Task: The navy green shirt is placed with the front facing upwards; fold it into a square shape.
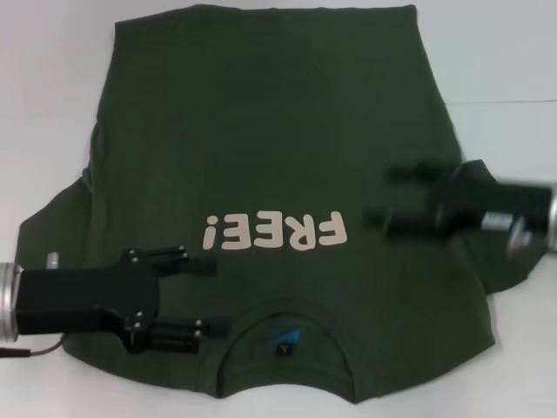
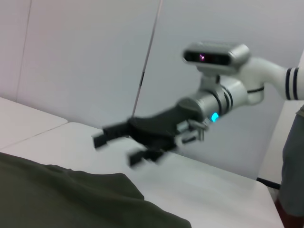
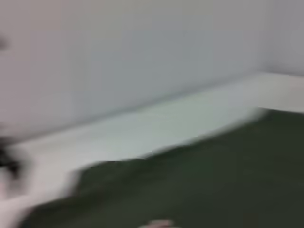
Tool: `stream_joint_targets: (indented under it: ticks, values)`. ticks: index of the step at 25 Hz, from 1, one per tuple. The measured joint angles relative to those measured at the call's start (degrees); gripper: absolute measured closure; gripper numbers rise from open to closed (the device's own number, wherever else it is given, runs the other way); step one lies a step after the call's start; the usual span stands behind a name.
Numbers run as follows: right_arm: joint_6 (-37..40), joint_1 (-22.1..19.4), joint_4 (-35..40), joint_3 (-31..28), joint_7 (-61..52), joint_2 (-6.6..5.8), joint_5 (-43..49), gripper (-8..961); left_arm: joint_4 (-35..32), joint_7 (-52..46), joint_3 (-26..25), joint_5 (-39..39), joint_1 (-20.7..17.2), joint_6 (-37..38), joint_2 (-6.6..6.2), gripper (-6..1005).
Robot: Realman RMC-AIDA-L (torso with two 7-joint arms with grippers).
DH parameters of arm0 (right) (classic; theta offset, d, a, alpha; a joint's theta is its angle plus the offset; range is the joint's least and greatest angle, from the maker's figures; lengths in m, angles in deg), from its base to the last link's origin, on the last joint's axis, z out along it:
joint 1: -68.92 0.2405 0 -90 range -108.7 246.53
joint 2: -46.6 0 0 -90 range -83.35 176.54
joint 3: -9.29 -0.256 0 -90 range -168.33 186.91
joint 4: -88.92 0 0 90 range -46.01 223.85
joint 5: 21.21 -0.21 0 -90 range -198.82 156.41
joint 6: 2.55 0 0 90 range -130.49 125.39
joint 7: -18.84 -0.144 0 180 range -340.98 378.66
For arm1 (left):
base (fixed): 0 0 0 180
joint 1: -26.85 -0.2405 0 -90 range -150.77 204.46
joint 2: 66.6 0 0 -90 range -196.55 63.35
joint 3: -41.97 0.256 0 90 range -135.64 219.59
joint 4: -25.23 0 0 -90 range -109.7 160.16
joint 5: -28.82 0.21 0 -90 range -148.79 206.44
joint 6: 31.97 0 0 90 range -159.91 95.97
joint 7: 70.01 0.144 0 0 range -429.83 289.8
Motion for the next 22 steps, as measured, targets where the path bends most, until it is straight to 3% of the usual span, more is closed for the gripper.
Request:
stream_joint_targets:
  ticks: [6, 12, 16, 22]
  values:
    - [-6.3, -0.6, 12.6, -0.7, -12.8, -0.16, 9.8, 11, 1.6, 0.8, 0.0, -0.2, 1.5, -2.0, 0.06, 126]
    - [-2.6, 0.8, 25.0, -1.4, -35.0, -0.63, 27.0, 11, 1.8, 0.9, 0.4, -1.3, 3.3, -1.0, 0.71, 127]
    - [0.7, 3.3, 27.5, -1.6, -43.5, -0.71, 40.6, 11, 2.2, 1.0, 1.0, -1.3, 4.2, -1.5, 0.87, 127]
    - [5.8, 6.2, 27.0, -3.3, -48.7, -0.82, 52.2, 12, 2.4, 0.8, 1.5, -1.3, 4.6, -1.6, 0.89, 127]
